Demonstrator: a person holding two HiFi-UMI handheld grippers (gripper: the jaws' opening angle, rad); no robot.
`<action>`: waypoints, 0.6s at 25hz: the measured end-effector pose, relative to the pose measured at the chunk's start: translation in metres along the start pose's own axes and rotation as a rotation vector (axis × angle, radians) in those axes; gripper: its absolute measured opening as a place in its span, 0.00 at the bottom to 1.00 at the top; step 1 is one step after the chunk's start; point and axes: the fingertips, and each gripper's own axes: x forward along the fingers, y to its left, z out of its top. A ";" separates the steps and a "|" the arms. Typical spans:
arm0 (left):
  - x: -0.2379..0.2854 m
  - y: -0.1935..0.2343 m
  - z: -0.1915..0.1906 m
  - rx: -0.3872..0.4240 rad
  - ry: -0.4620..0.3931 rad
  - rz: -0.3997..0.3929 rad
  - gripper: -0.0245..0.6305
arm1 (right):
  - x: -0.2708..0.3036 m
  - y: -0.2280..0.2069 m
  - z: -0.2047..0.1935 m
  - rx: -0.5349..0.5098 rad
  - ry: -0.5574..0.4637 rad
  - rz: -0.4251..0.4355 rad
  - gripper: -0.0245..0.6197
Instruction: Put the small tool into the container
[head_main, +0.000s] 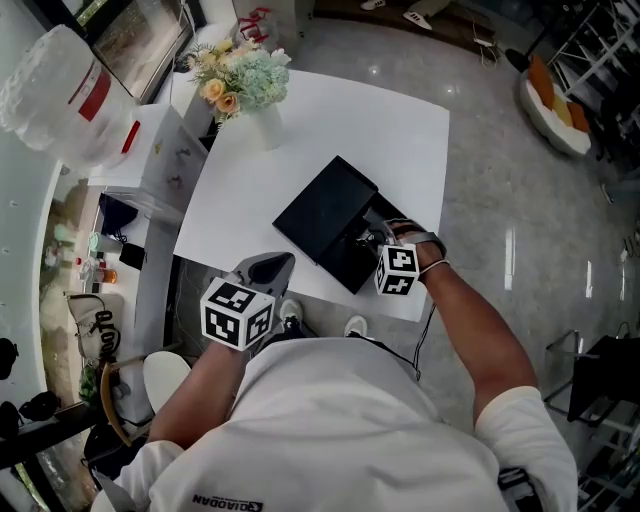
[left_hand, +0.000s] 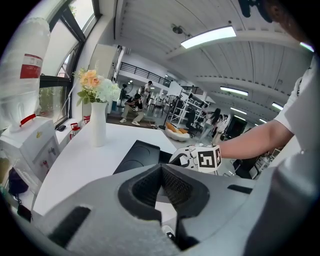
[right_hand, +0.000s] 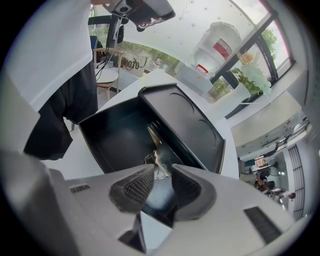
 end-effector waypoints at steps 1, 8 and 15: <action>0.001 -0.001 0.001 0.003 0.000 -0.005 0.05 | -0.004 0.000 0.001 0.014 -0.008 -0.003 0.22; 0.010 -0.012 0.006 0.037 -0.005 -0.035 0.05 | -0.041 -0.011 0.015 0.321 -0.112 -0.029 0.22; 0.020 -0.027 0.019 0.080 -0.020 -0.078 0.05 | -0.094 -0.021 0.019 0.824 -0.264 -0.075 0.21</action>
